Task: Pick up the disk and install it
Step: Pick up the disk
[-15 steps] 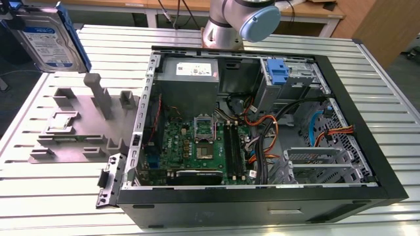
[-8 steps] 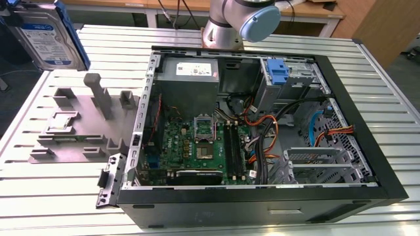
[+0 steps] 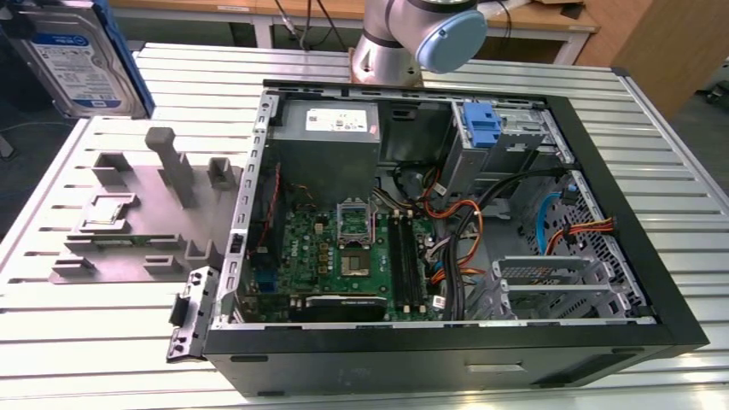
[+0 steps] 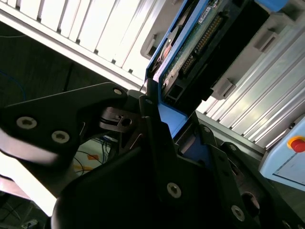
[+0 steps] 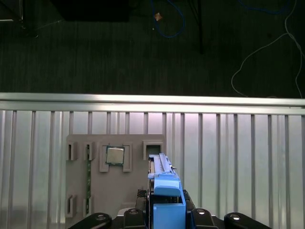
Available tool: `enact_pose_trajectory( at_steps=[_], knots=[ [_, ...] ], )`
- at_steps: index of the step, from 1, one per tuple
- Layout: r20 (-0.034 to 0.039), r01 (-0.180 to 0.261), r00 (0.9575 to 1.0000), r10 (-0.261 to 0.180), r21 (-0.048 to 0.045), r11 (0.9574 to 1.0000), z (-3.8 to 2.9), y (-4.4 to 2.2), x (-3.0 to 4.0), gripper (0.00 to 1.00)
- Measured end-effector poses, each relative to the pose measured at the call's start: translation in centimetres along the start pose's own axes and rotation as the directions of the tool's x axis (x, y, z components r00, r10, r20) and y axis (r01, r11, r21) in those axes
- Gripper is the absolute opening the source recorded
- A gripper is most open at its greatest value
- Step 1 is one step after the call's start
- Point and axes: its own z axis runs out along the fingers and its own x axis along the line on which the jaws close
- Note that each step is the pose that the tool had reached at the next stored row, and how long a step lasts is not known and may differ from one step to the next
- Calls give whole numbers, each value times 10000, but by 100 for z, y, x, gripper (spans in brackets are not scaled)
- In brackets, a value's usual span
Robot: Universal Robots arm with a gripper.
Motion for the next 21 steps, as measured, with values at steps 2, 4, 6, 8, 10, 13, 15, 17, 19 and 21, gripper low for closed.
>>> enact_pose_trajectory(
  at_steps=[2, 4, 6, 8, 10, 13, 15, 17, 19, 21],
  knots=[
    [0, 0, 10000, 0, 0, 10000, -12, 1, -1, 36],
    [0, 0, 10000, 0, 0, 10000, -27, 1, -2, 36],
    [0, 0, 10000, 0, 0, 10000, -45, 1, -3, 36],
    [-1, 0, 10000, 0, -1, 10000, -67, 2, -4, 36],
    [0, 0, 10000, 0, 1, 10000, -85, 3, -5, 36],
    [-1, 0, 10000, 0, 0, 10000, -120, 4, -7, 36],
    [-1, 0, 10000, 0, 0, 10000, -147, 5, -8, 36],
    [-1, 0, 10000, 0, 1, 10000, -174, 6, -10, 36],
    [-1, 0, 10000, 0, 0, 10000, -196, 6, -11, 36],
    [-1, 0, 10000, 0, 1, 10000, -211, 7, -11, 36]
  ],
)
